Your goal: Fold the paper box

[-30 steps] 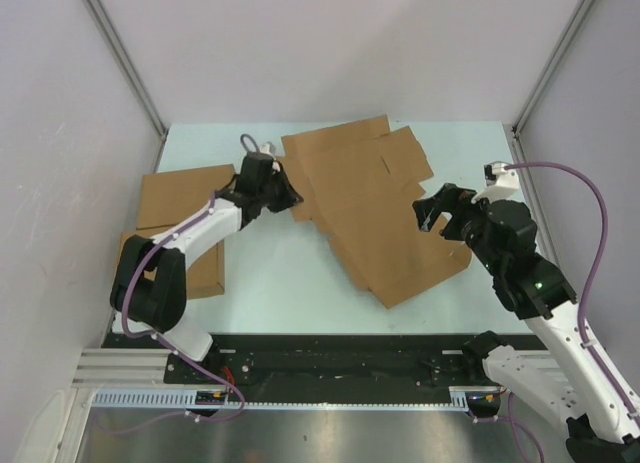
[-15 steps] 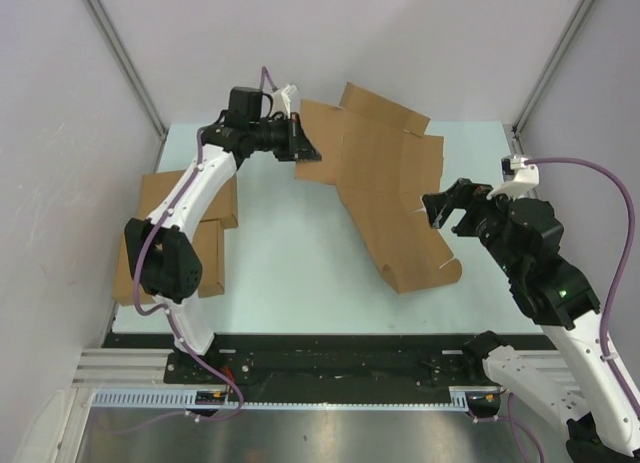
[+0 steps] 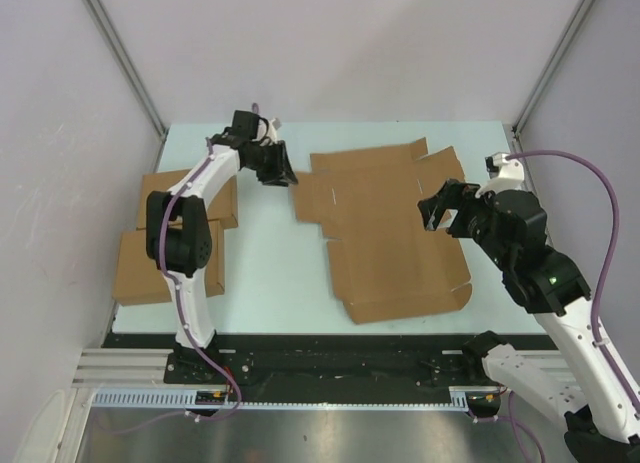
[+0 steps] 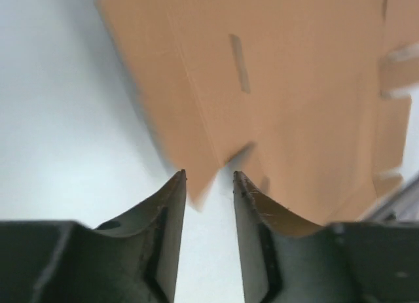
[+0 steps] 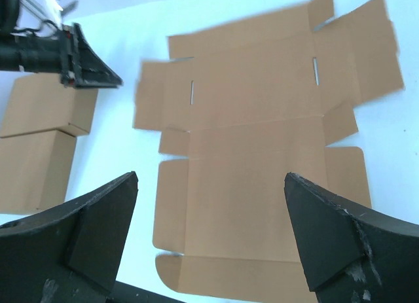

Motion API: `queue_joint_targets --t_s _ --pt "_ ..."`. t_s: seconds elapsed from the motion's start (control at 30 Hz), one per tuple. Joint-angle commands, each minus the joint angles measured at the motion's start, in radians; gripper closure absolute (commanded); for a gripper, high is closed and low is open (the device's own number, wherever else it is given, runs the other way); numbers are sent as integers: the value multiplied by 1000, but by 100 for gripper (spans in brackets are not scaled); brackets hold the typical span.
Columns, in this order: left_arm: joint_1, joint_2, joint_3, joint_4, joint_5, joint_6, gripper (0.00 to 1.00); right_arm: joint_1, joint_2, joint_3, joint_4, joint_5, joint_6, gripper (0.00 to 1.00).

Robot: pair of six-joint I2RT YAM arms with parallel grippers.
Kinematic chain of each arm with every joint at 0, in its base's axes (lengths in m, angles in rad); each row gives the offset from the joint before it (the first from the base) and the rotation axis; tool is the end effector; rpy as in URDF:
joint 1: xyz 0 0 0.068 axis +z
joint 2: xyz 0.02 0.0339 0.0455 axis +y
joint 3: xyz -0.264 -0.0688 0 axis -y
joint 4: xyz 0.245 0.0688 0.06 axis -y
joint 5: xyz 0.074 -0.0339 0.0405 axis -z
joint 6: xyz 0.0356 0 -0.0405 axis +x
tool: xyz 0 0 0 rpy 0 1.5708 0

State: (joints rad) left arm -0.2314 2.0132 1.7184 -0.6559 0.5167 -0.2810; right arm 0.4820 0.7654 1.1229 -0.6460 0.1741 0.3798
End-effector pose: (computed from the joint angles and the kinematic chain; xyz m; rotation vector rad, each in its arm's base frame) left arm 0.4300 -0.1194 0.2529 0.1521 2.5460 -0.8560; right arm 0.1293 0.0607 0.4073 0.0262 1.8774 0.4355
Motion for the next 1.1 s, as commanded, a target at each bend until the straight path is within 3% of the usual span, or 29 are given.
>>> queue_joint_targets --t_s 0.0,0.03,0.1,0.13,0.2,0.23,0.27,0.4,0.53,0.6,0.77,0.97,1.07 --pt "76 -71 61 55 -225 -78 56 -5 21 32 -9 -5 -24 0" --pt "76 -89 66 58 -262 -93 43 -5 25 32 -9 -4 -22 0" --pt "76 -175 31 102 -339 -119 35 -3 44 29 -3 -2 -18 0" --pt "75 -215 -46 126 -355 -157 15 -5 52 29 0 -4 -15 0" --pt "57 -359 -171 243 -386 -208 12 -3 72 22 12 -7 -10 0" --pt "40 -411 -318 275 -412 -275 10 -2 77 18 16 -7 -10 0" --pt "-20 -463 -395 342 -434 -300 1 -3 81 14 22 -5 -9 0" --pt "-244 -716 -775 423 -631 -443 0 0 112 5 48 -7 -10 0" --pt "-431 -856 -1058 612 -675 -598 0 3 114 3 52 -16 1 0" --pt "-460 -854 -1164 772 -649 -625 0 6 112 -2 54 -13 2 0" --pt "-500 -687 -1114 765 -615 -606 0 15 107 -9 55 -16 19 0" --pt "-525 -584 -1108 940 -535 -578 0 26 77 -18 26 16 22 0" --pt "-546 -522 -1108 998 -497 -577 9 27 66 -31 16 27 24 0"
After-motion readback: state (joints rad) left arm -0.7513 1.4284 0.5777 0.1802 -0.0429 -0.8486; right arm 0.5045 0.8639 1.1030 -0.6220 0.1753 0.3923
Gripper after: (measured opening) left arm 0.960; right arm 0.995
